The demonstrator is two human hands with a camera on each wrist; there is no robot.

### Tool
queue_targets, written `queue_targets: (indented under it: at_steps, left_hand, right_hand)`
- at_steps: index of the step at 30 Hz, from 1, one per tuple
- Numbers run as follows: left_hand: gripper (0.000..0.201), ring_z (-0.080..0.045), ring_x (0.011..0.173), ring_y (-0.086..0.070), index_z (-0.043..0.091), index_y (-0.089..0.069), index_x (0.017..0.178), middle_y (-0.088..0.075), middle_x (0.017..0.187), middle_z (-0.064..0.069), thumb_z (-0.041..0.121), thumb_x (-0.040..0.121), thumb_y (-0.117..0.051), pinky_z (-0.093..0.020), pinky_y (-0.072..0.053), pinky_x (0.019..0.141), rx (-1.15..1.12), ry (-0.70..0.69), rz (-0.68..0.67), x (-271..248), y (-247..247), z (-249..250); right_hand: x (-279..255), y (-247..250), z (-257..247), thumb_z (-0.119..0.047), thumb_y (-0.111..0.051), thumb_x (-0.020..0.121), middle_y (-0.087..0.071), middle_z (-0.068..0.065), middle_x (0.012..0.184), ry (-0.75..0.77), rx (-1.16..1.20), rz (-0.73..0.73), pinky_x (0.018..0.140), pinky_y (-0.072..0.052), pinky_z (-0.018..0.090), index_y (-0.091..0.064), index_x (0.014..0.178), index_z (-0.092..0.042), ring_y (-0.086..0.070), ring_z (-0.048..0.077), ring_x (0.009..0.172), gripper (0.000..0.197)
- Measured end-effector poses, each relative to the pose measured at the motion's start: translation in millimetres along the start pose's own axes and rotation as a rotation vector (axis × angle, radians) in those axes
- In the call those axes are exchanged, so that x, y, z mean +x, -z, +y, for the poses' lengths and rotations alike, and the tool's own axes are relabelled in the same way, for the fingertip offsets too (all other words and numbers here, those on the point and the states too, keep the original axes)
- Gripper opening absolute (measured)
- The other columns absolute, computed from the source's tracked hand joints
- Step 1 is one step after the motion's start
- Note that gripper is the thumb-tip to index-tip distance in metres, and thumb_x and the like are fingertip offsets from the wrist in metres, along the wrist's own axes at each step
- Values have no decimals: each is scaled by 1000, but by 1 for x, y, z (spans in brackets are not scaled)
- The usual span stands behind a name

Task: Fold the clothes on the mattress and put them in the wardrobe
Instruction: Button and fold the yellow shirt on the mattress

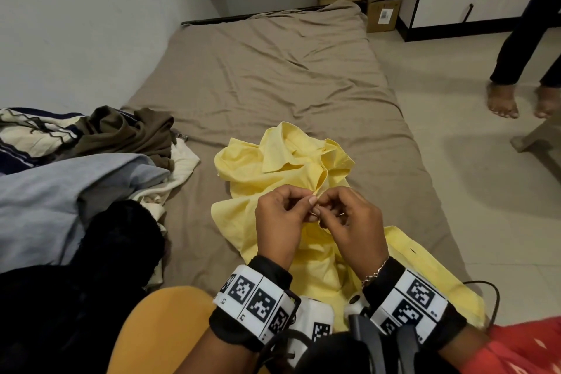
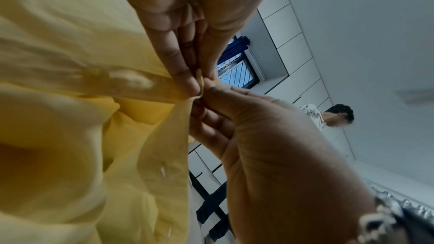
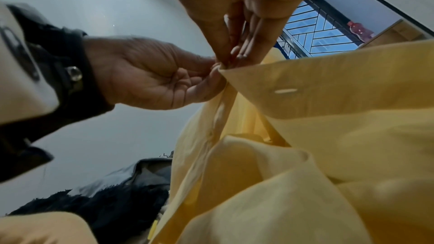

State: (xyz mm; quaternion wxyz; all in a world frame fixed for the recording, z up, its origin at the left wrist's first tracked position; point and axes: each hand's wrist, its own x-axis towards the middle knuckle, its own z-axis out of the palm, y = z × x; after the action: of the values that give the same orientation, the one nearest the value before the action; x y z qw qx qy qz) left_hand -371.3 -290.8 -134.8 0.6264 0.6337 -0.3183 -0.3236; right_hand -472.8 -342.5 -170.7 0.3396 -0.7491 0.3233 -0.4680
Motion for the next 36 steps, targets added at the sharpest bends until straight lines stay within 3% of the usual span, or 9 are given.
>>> queue_targets:
  at_steps: [5,11,15,19,23,26,30,32,36]
  left_hand:
    - [18,-9,51,-61,9,-59,80,-61,65,-7,-8,82,-61,-22,-55,55,-38,-15,18,0,-1,0]
    - [31,-9,50,-57,19,-48,86,-58,53,4,-9,82,-60,-41,-53,65,37,-84,25,1,-3,-1]
    - [31,-10,50,-55,20,-47,87,-58,60,0,-9,83,-59,-31,-51,57,43,-80,15,-1,-6,-3]
    - [8,-12,48,-59,11,-58,82,-61,66,-7,5,86,-62,-33,-53,58,56,-5,24,-5,-7,-7]
    - [12,-9,44,-58,3,-61,80,-58,54,2,7,90,-57,-39,-53,62,101,30,-43,-2,-6,-9]
    - [16,-8,45,-52,7,-57,77,-54,57,-3,6,93,-52,-29,-50,51,153,1,-85,1,-6,-9]
    - [22,-7,46,-43,9,-54,73,-49,54,3,4,94,-49,-21,-41,43,129,-10,-185,5,0,-9]
    - [23,-7,43,-42,9,-54,71,-49,50,6,5,93,-50,-21,-39,42,115,-7,-192,10,2,-7]
    - [21,-11,55,-52,11,-58,72,-57,63,-3,10,92,-53,-18,-42,48,3,54,-76,34,5,9]
  right_hand:
    - [1,0,1,-24,-60,80,-60,-2,75,35,-11,5,56,-44,11,-64,81,-9,-55,10,67,16]
    - [3,2,0,-26,-51,83,-58,0,75,116,-136,-25,56,-41,17,-64,80,-9,-50,10,68,21]
    - [6,3,-1,-23,-45,87,-56,2,75,177,-286,-26,54,-36,20,-60,79,-7,-46,8,61,23]
    - [6,5,-2,-21,-41,89,-55,4,75,216,-355,2,52,-38,24,-58,80,-7,-51,16,56,24]
    - [6,3,1,-22,-42,89,-50,-2,75,203,-334,-18,53,-35,19,-57,80,-7,-44,6,61,24]
    - [10,4,1,-23,-47,89,-50,-7,72,-4,-115,-81,54,-38,15,-58,79,-11,-47,6,59,19]
    - [21,16,-9,-7,-50,91,-57,1,57,-636,699,-273,51,-49,19,-60,78,-8,-53,12,54,16]
    - [23,19,-8,-18,-54,85,-58,0,60,-704,815,-322,53,-49,17,-59,83,-7,-55,10,56,12]
    - [19,21,12,-33,-74,72,-60,-9,82,-363,131,-530,75,-50,26,-57,99,-13,-58,9,78,38]
